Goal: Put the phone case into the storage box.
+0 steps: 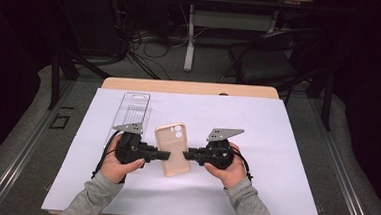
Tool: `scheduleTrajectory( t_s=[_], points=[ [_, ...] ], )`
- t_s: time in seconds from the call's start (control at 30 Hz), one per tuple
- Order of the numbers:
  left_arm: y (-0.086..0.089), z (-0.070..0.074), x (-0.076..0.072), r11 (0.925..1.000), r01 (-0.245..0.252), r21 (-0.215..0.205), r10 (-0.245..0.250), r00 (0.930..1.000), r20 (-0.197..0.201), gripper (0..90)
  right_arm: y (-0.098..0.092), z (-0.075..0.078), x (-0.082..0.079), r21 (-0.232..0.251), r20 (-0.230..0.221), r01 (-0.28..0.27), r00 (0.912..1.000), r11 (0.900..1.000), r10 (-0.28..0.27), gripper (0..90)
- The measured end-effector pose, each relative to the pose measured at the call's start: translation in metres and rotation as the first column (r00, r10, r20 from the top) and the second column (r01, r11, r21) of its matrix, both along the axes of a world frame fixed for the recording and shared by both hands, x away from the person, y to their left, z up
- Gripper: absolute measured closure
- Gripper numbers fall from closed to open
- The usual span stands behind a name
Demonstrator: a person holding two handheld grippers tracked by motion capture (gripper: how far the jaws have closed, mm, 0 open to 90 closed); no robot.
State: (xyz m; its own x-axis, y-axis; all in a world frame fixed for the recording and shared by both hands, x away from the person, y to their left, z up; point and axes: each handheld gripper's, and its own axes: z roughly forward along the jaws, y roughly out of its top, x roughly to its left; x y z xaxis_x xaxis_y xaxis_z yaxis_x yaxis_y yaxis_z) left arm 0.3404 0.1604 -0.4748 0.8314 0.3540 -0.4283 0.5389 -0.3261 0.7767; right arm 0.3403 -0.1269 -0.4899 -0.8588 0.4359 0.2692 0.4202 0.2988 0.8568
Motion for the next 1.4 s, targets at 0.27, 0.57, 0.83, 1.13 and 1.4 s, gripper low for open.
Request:
scheduleTrajectory(
  t_s=[0.27,0.57,0.83,1.13,1.4],
  points=[
    [0.0001,-0.0006,0.0008,1.0,-0.002,0.0,0.002,1.0,-0.008,79.7,-0.0005,-0.0013,0.0009,0.004,-0.011,-0.005,0.9999,1.0,0.005,81.9],
    [0.0003,-0.0007,0.0012,1.0,-0.005,-0.003,0.005,0.9999,-0.012,79.5,-0.0014,-0.0019,0.0016,0.015,-0.026,-0.011,0.9996,1.0,0.011,82.3],
    [0.0001,-0.0008,0.0014,0.9999,-0.01,0.003,0.01,0.9999,-0.013,79.4,-0.0014,-0.0019,0.0013,0.012,-0.023,-0.016,0.9996,1.0,0.016,82.4],
    [0.0005,-0.001,0.0023,0.9998,-0.008,-0.018,0.008,0.9997,-0.025,77.1,-0.0006,-0.0016,0.0005,0.007,-0.018,-0.019,0.9997,1.0,0.019,82.6],
    [0.0019,-0.0018,0.0042,0.9986,-0.045,-0.027,0.045,0.9989,0.01,66.4,-0.0035,-0.0006,0.0013,0.008,-0.017,0.002,0.9999,1.0,-0.002,82.6]
  ],
)
